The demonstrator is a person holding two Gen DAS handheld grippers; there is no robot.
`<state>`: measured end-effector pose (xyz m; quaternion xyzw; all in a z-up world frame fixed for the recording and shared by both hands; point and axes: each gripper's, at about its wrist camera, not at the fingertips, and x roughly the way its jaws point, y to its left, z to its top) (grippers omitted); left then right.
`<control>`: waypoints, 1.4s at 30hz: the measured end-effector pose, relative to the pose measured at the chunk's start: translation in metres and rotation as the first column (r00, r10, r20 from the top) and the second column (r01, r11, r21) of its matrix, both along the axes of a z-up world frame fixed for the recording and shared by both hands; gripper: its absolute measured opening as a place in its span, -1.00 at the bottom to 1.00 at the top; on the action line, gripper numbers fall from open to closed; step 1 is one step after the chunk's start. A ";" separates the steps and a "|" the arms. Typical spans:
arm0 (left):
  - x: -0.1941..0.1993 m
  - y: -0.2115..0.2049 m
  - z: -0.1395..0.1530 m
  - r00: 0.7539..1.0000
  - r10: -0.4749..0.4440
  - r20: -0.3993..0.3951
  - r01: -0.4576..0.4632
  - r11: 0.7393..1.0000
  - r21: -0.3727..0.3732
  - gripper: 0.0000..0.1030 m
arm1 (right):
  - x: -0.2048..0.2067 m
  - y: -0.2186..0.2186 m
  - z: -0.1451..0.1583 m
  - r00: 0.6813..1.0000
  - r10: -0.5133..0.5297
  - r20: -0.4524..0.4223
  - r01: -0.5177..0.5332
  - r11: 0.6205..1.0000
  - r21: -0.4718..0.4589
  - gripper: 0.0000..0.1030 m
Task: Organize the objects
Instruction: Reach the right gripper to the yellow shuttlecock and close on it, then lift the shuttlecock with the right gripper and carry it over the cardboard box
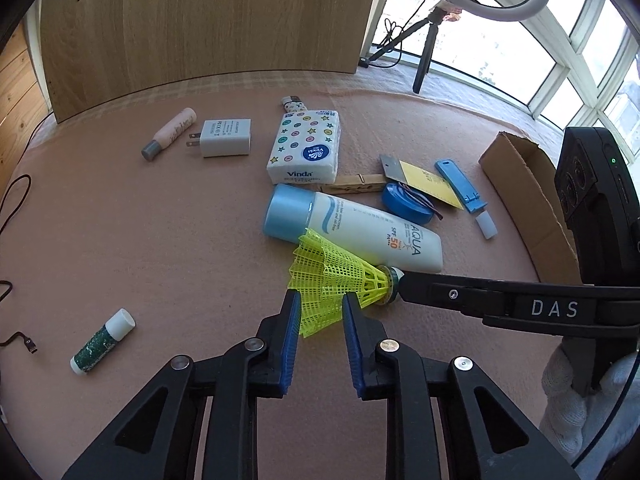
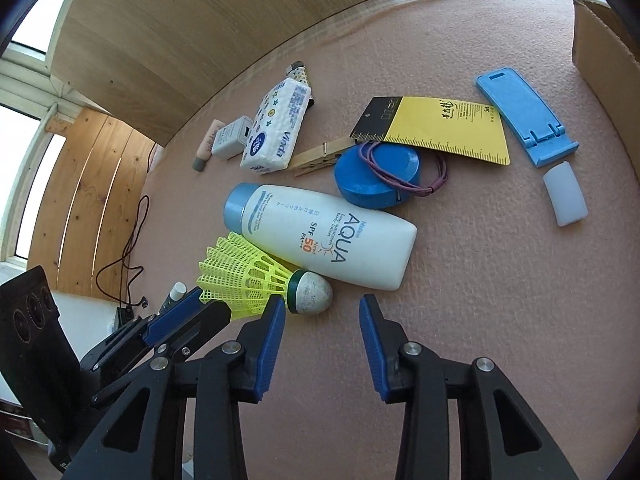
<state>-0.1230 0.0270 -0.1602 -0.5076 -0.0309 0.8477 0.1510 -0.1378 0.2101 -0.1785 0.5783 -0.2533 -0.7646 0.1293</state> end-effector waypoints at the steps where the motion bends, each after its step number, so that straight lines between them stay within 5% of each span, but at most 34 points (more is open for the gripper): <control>1: 0.000 0.000 -0.001 1.000 -0.001 0.004 0.001 1.000 0.005 -0.60 | -0.001 0.000 -0.002 1.000 0.000 0.005 0.000 1.000 -0.005 -0.36; 11: 0.002 -0.003 -0.005 1.000 -0.017 0.014 0.016 0.999 0.033 -0.75 | -0.007 -0.006 -0.011 1.000 0.003 0.018 -0.002 0.998 -0.063 -0.55; 24: 0.015 0.004 0.013 0.999 -0.043 -0.022 0.044 0.998 0.046 -0.80 | 0.004 0.003 0.004 1.000 0.000 -0.020 -0.001 0.998 -0.056 -0.55; 42: 0.031 0.129 0.076 0.960 -0.241 -0.144 0.254 0.963 0.085 -0.80 | 0.067 0.112 0.070 0.973 -0.179 -0.148 0.179 0.984 -0.013 -0.56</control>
